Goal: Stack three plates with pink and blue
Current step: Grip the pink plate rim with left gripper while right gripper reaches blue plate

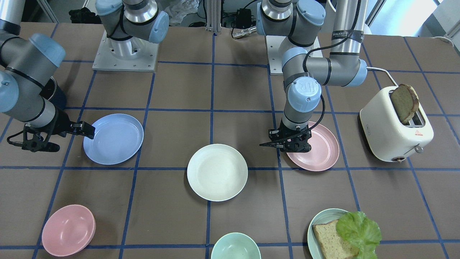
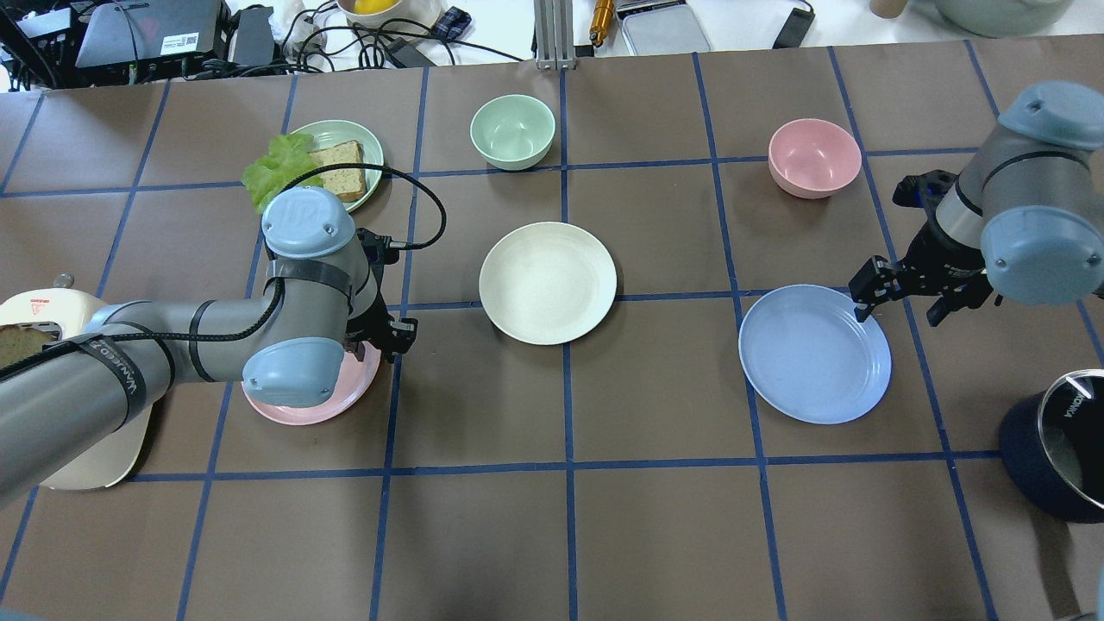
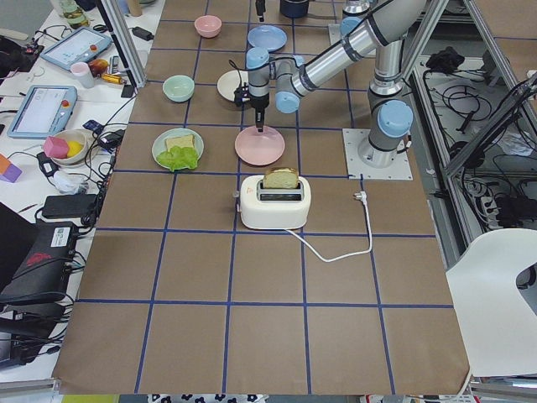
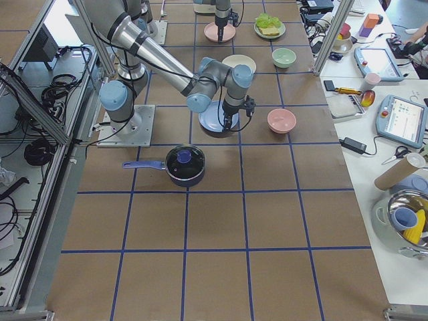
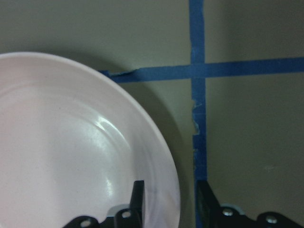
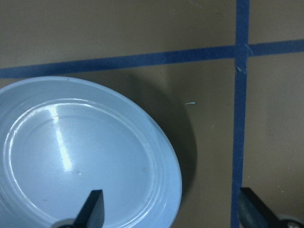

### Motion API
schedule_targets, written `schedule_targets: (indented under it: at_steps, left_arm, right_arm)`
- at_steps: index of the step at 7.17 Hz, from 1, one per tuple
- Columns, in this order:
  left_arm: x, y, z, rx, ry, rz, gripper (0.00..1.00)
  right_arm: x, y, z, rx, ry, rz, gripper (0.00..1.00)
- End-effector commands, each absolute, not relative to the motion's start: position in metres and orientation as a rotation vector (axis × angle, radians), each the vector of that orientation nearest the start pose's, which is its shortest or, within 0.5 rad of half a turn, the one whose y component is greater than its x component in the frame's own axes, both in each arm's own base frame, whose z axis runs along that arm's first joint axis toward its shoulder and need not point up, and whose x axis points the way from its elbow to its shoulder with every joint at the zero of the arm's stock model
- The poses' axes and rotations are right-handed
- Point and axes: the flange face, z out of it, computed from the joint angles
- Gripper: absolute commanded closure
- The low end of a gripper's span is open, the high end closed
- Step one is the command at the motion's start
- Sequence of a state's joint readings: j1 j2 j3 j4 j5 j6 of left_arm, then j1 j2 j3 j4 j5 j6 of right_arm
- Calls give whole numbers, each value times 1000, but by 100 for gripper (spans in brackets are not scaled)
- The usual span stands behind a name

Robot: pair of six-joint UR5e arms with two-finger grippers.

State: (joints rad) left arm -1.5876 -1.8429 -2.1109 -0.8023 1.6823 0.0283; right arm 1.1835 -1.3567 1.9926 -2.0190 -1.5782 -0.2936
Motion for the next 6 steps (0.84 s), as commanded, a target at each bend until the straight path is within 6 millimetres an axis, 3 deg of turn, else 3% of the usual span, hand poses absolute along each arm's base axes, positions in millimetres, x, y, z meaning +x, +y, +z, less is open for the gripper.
schedule_targets:
  at_steps: [1,3,4,6]
  left_arm:
    - [-130,-479,182,69,3025,73,63]
    - [-128,-479,181,60,3004,74,91]
    - [-128,-479,181,60,3004,76,100]
    - [-126,-480,183,74,2982,67,100]
  right_arm:
    - [-69,-491,209,177,3054,303,0]
    - [-66,-489,203,182,3034,287,11]
    - [-70,-490,202,165,3028,253,14]
    - [-72,-492,190,155,2994,227,16]
